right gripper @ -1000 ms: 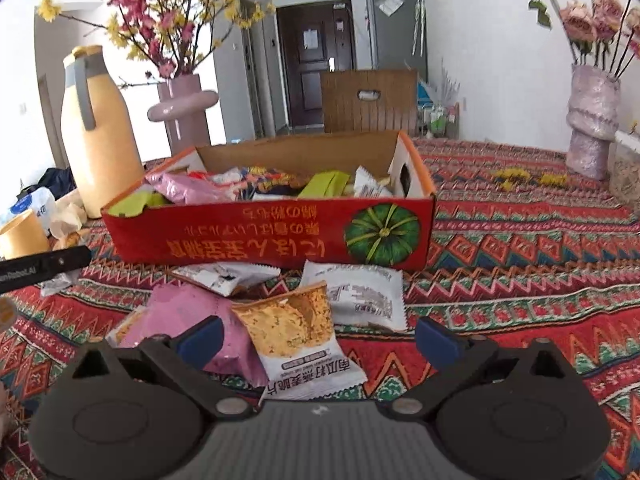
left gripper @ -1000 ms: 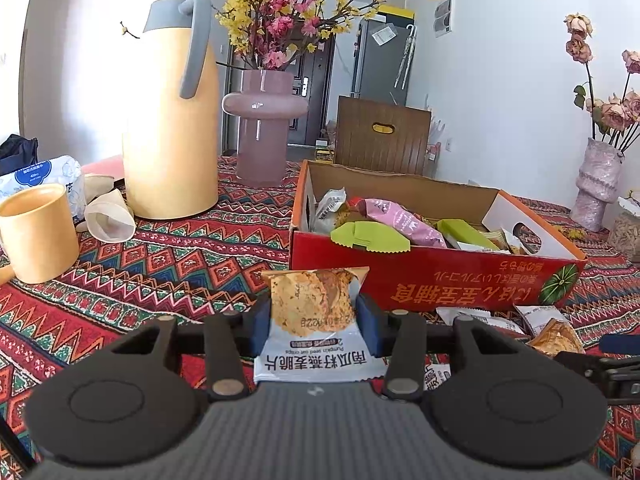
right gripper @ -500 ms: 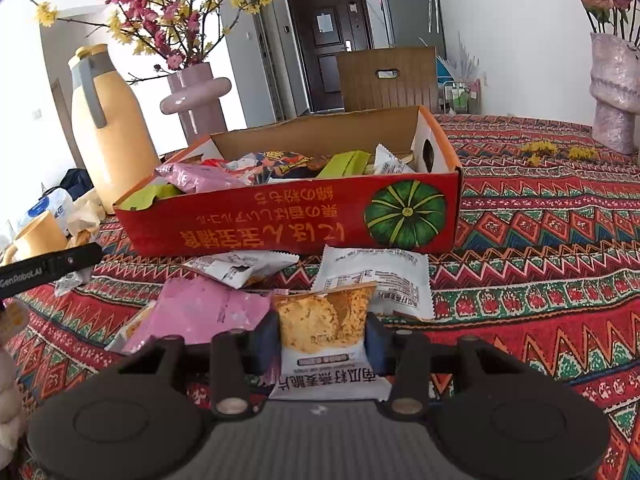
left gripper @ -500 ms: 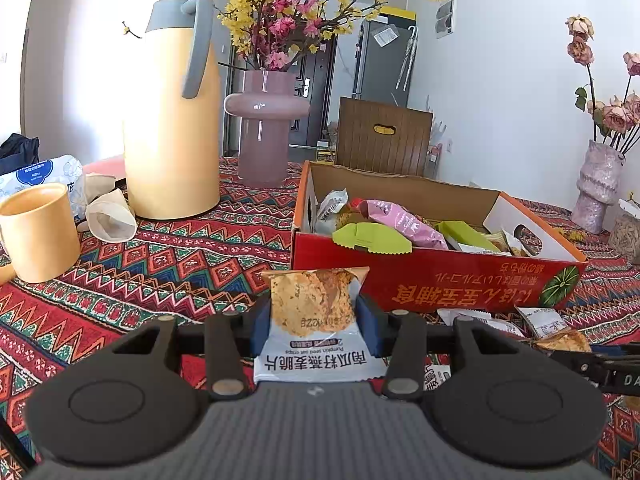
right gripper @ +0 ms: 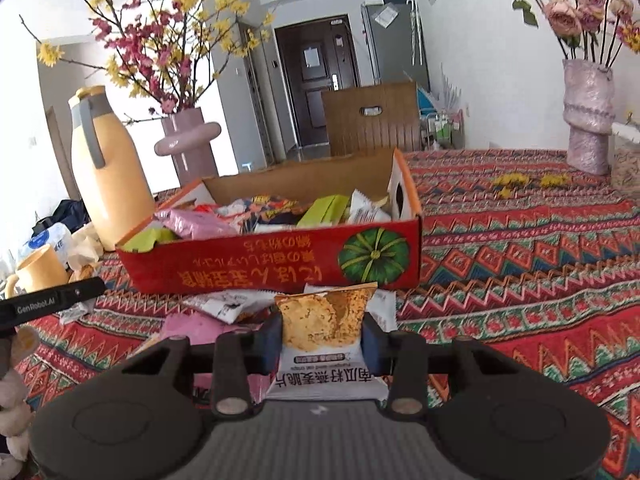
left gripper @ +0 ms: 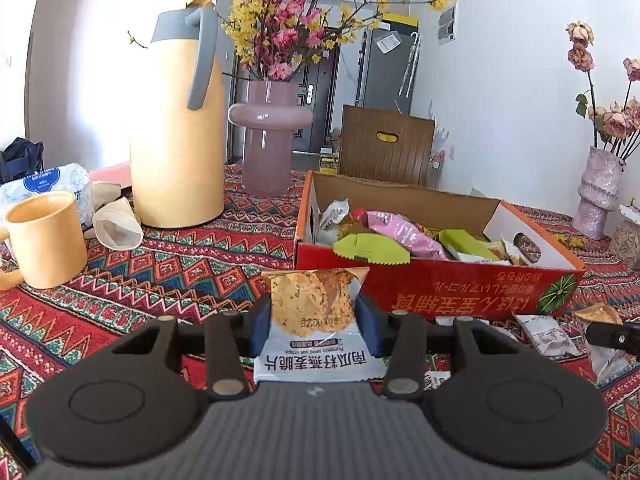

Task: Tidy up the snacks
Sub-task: 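Carry both cracker packets into the box, opening both grippers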

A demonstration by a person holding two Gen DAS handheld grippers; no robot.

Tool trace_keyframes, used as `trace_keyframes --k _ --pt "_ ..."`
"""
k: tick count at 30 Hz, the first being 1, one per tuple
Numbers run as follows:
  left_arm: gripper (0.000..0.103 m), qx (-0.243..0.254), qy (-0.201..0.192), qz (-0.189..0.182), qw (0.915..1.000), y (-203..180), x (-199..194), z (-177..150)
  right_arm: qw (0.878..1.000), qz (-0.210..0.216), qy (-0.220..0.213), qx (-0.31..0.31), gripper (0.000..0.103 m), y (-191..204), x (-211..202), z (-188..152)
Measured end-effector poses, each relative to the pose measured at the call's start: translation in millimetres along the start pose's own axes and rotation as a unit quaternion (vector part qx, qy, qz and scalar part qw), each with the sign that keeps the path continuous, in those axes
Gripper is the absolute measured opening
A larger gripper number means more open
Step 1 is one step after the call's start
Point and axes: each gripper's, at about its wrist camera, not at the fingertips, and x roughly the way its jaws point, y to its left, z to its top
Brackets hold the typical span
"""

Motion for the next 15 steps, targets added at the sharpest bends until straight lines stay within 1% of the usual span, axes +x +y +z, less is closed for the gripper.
trace_keyframes --k 7,15 --pt "0.046 -0.002 -0.025 -0.005 0.9997 -5 -24 13 1.0 0.002 -0.028 -0.005 0.039 1 -13 11" --pt "0.046 0.006 -0.068 -0.006 0.9976 -20 -43 45 0.998 0.01 -0.062 -0.018 0.039 8 -17 36"
